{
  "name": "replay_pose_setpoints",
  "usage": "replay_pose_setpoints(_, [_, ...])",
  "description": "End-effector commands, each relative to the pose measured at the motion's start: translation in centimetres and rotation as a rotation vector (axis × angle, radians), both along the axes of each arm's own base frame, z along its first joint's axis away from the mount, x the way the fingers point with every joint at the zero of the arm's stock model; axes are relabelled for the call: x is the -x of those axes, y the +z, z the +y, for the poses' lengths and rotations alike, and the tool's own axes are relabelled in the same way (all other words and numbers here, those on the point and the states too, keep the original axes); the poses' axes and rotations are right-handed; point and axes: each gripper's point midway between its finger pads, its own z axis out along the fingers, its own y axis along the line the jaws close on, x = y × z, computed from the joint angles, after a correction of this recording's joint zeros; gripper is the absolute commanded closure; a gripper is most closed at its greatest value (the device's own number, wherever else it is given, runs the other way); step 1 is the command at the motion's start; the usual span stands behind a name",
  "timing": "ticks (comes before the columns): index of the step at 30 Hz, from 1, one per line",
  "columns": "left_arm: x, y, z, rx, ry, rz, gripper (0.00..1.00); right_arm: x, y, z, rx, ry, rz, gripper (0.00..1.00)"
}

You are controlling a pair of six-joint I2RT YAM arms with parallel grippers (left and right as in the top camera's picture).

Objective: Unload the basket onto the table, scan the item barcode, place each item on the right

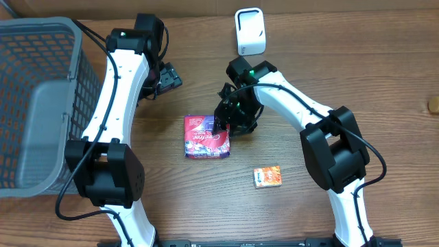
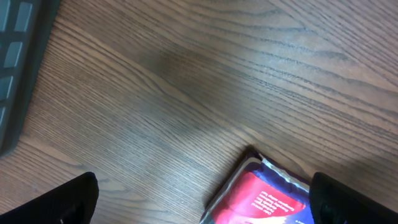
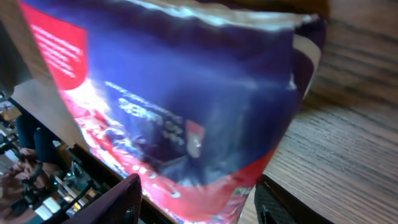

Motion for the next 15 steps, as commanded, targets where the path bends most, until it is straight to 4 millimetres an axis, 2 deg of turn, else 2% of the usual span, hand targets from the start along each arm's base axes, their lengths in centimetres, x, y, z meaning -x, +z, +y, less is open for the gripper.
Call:
replay_pose_setpoints(1, [0.0, -0.3, 0.2, -0.014, -0.003, 0.000, 0.00, 0.2, 1.3, 0.5, -0.044, -0.015, -0.005, 0.41])
replay_pose_setpoints(7, [0.0, -0.4, 0.2, -0.013, -0.003, 0.000, 0.00, 0.5, 1.0, 1.3, -0.057, 0.001, -0.023, 0.42])
replay_pose_setpoints(9, [0.0, -0.4, 0.2, -0.013, -0.003, 0.000, 0.00, 0.3, 1.0, 1.5, -0.057, -0.006, -0.032, 0.47])
replay_pose_setpoints(12, [0.0, -0.4, 0.2, -0.013, -0.003, 0.000, 0.00, 0.0, 1.0, 1.7, -0.065, -0.006, -0.045, 0.65])
replay_pose_setpoints(13, [0.1, -0.4, 0.2, -0.013, -0.003, 0.001, 0.00, -0.1, 1.0, 1.8, -0.068, -0.006, -0.050, 0.80])
replay_pose_setpoints(15, [0.1, -0.4, 0.2, -0.013, -0.003, 0.002, 0.00, -0.4, 1.0, 1.6, -0.070, -0.013, -0.052, 0.96])
